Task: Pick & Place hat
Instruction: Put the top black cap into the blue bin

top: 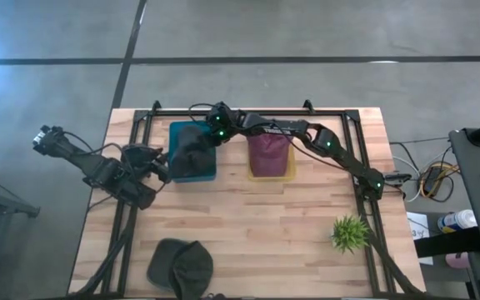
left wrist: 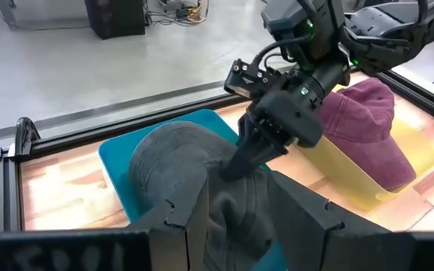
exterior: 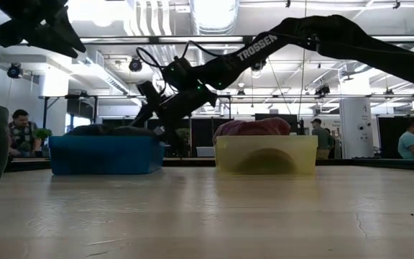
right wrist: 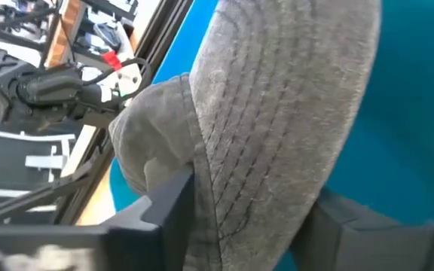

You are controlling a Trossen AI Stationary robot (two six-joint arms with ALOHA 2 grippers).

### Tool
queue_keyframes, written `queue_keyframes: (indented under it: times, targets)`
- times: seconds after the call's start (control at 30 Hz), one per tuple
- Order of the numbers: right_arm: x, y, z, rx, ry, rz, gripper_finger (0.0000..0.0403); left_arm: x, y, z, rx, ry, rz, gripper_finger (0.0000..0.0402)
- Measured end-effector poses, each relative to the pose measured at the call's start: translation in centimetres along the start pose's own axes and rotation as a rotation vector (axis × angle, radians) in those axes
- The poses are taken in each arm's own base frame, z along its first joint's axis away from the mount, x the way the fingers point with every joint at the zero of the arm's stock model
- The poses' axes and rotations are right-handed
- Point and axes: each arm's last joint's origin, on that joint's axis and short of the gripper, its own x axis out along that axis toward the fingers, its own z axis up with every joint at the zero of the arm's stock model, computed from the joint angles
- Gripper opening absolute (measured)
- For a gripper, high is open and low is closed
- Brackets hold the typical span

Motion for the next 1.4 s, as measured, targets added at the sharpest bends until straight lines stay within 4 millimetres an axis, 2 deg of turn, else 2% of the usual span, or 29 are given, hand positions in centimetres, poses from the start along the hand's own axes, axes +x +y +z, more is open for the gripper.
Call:
queue_keyframes:
  times: [0.17, 0.33, 0.53, 0.73, 0.83, 1.1, 1.4]
  targets:
    - [-0.2, 0.0, -0.2, 0.005, 0.023, -0.017, 0.0225, -0.1, 0.1, 0.1, -0.004, -0.009, -0.003, 0.0131]
    - [-0.6, 0.2, -0.3, -0.029, 0.062, -0.013, 0.0253, -0.1, 0.3, 0.2, -0.003, -0.010, -0.004, 0.0131]
    - [-1.4, 0.4, -0.6, -0.072, 0.091, -0.082, 0.0256, -0.1, 0.3, 0.2, 0.020, -0.014, -0.004, 0.0131]
    - [-2.5, 2.3, 0.6, -0.147, 0.051, -0.055, 0.0256, -0.1, 0.3, 0.3, 0.020, -0.033, -0.002, 0.0131]
    - [-2.9, 2.5, 0.5, -0.178, 0.058, -0.111, 0.0256, -0.1, 0.3, 0.3, 0.018, -0.033, -0.002, 0.0131]
    - [-2.6, 2.3, -1.0, -0.248, 0.161, -0.187, 0.0252, -0.1, 0.2, 0.3, 0.012, -0.038, -0.003, 0.0131]
    - [-1.4, 5.1, -4.1, -0.364, 0.240, -0.194, 0.0246, -0.1, 0.2, 0.3, 0.023, -0.037, -0.004, 0.0131]
